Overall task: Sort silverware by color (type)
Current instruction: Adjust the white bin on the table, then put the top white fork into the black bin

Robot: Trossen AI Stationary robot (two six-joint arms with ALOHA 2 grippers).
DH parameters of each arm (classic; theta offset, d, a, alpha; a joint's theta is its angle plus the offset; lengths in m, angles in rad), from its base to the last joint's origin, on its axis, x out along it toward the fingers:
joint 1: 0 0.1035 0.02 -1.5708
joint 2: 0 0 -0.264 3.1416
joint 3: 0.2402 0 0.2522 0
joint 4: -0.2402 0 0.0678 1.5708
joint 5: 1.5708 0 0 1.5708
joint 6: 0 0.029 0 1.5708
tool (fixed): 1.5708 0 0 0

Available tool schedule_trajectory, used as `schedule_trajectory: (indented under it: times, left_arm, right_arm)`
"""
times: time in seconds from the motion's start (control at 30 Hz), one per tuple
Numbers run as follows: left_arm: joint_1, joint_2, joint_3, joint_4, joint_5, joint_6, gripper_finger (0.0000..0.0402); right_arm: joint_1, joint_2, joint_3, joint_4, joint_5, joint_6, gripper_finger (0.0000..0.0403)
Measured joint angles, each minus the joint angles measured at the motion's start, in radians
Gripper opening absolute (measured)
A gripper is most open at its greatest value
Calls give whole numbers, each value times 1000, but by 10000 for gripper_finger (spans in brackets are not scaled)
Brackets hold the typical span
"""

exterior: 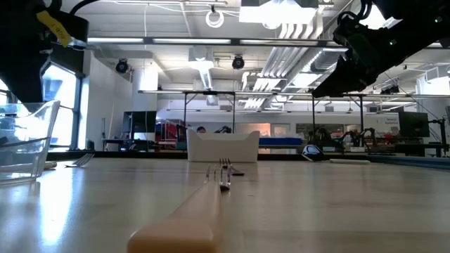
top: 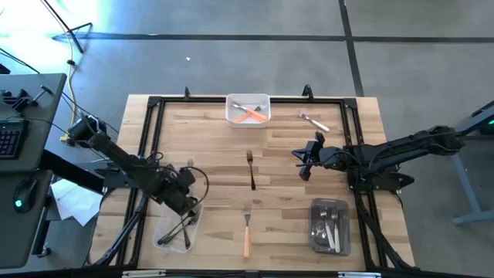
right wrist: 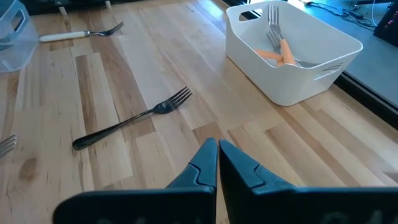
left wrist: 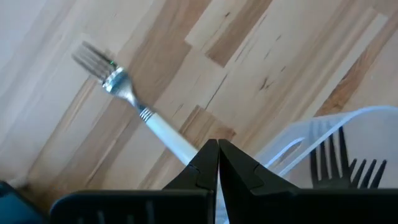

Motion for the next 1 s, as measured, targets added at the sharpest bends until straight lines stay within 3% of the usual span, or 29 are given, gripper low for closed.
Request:
schedule_trajectory:
  times: [0.27, 0.77, 1.0]
  left_arm:
    - [-61, -122, -115, 33, 4, -127, 5]
    - [-155, -130, -145, 0, 54, -196, 5]
    - [-112, -157, -145, 46, -150, -66, 3]
  right_arm:
    - [0, 0, 0, -32, -2, 20, 0]
    - [44, 0, 0, -134, 46, 134, 0]
    - [27, 0, 0, -145, 113, 127, 7]
